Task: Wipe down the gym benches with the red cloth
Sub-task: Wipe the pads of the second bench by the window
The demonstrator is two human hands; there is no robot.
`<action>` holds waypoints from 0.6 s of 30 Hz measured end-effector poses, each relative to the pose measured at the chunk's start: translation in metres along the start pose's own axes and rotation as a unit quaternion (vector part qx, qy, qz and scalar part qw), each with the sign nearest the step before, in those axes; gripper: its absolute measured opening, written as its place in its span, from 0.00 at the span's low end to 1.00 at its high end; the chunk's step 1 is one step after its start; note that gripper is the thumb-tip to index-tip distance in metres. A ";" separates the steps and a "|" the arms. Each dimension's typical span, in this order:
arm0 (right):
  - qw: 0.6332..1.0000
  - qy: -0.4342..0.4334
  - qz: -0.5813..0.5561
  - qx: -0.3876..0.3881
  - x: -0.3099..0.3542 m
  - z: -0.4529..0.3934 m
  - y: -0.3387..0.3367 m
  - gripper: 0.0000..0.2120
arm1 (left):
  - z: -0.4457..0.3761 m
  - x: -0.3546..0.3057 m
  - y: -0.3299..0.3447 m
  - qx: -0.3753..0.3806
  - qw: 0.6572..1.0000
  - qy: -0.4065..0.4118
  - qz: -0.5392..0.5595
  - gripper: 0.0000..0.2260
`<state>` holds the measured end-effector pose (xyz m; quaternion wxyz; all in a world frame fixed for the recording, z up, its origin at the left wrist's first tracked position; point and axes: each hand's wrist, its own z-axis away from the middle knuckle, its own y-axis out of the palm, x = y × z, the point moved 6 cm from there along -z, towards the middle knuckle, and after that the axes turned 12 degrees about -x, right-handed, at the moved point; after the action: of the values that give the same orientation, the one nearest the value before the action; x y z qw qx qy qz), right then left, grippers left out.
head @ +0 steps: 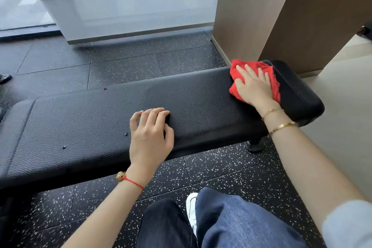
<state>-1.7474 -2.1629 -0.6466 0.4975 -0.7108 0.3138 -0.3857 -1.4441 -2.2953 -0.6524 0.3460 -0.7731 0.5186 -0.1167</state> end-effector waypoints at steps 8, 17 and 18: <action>0.970 -0.229 -0.064 0.044 0.128 0.051 0.021 0.27 | 0.000 -0.004 0.000 0.021 1.000 0.006 0.005 0.12; 0.942 -0.314 -0.104 0.058 0.139 0.101 0.014 0.26 | -0.003 0.025 -0.042 -0.079 0.997 -0.006 0.024 0.10; 0.946 -0.303 -0.103 0.053 0.143 0.095 0.016 0.26 | -0.003 0.037 -0.048 -0.081 0.997 -0.015 0.014 0.10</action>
<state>-1.5946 -2.2422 -0.6478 0.5638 -0.7951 0.0527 -0.2171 -1.3956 -2.3182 -0.6251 0.2916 -0.7930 0.5317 -0.0580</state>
